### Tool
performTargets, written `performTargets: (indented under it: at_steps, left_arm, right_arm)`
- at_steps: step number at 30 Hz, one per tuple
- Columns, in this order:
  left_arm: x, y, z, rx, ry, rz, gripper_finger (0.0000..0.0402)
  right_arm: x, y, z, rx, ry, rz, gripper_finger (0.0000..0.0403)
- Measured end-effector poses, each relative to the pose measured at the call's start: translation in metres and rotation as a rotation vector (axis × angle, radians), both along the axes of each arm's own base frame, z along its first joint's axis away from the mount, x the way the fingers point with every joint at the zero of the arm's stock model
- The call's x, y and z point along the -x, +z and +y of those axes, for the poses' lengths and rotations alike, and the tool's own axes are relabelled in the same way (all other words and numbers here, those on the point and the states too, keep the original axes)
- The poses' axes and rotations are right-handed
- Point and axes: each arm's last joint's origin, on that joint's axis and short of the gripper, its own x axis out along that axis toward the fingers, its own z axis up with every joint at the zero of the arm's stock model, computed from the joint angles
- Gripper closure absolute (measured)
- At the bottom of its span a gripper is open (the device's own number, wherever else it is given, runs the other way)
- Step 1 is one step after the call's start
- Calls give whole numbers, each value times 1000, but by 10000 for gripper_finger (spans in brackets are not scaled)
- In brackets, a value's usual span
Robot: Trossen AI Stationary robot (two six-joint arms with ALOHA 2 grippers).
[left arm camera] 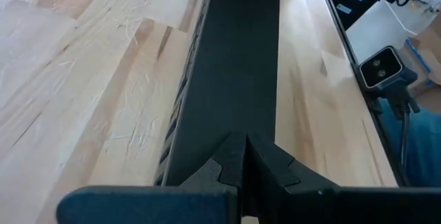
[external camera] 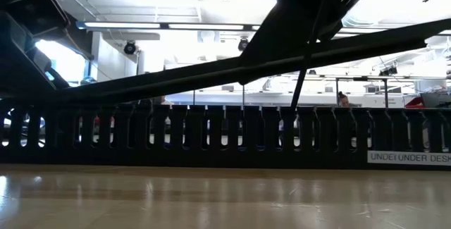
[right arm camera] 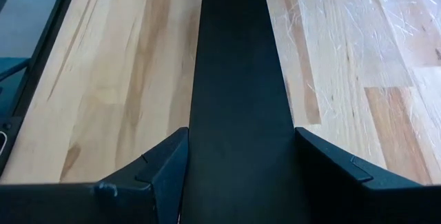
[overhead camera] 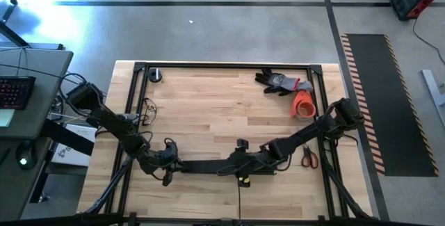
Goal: Ziptie cables
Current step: Close the black cable duct
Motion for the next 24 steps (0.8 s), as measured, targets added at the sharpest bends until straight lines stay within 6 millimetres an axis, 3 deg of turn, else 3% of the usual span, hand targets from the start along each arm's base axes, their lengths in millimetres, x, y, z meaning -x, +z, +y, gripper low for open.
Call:
performTargets:
  at_steps: [5, 12, 18, 24]
  left_arm:
    - [0, -1, 0, 5, -3, 10, 401]
    - [-1, -2, 1, -4, 7, 16, 401]
    - [-5, -2, 5, -15, 25, 16, 401]
    - [-25, 25, 8, -59, 30, -74, 402]
  right_arm:
    - [1, -1, 2, -10, -12, 9, 196]
    - [0, -23, 8, -30, -29, 70, 196]
    - [1, -25, 10, -42, -40, 79, 196]
    - [1, -26, 10, -37, -42, 79, 196]
